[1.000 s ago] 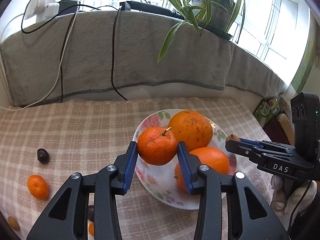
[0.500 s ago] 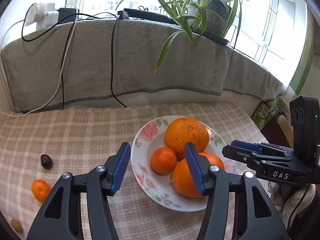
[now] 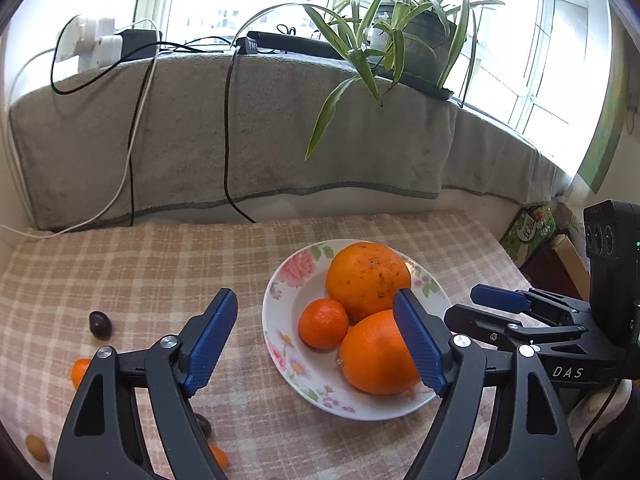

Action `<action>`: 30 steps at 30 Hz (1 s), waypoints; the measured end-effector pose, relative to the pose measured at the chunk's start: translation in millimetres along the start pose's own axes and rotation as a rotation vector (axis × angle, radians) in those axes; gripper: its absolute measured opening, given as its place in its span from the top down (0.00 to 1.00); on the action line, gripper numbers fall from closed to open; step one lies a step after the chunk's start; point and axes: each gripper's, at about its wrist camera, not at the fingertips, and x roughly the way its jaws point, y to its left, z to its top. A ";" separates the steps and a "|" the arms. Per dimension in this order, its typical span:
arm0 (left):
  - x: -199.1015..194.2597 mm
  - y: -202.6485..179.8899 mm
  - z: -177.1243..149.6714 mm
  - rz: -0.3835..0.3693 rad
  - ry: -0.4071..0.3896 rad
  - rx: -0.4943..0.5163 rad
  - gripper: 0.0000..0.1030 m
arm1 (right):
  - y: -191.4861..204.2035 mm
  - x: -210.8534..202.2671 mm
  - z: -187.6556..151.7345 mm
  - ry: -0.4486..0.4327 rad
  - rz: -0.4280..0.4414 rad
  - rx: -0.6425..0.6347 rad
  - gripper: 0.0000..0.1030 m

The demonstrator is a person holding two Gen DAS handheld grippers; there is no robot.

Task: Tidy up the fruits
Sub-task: 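Lower the kiwi onto the plate and open the right gripper, then move the right gripper back to the small tangerine on the cloth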

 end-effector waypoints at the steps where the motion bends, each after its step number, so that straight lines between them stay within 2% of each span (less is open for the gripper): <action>1: -1.2 -1.2 -0.2 0.002 -0.002 0.004 0.22 | 0.5 -0.6 -0.5 0.000 0.000 0.000 0.30; 16: -26.2 -6.3 1.1 -0.002 -0.055 0.013 0.22 | 12.9 -16.9 -4.4 -0.024 0.003 -0.011 0.30; 30: -51.5 4.8 -3.0 0.021 -0.085 0.012 0.22 | 47.0 -26.4 -9.5 -0.062 0.034 -0.080 0.30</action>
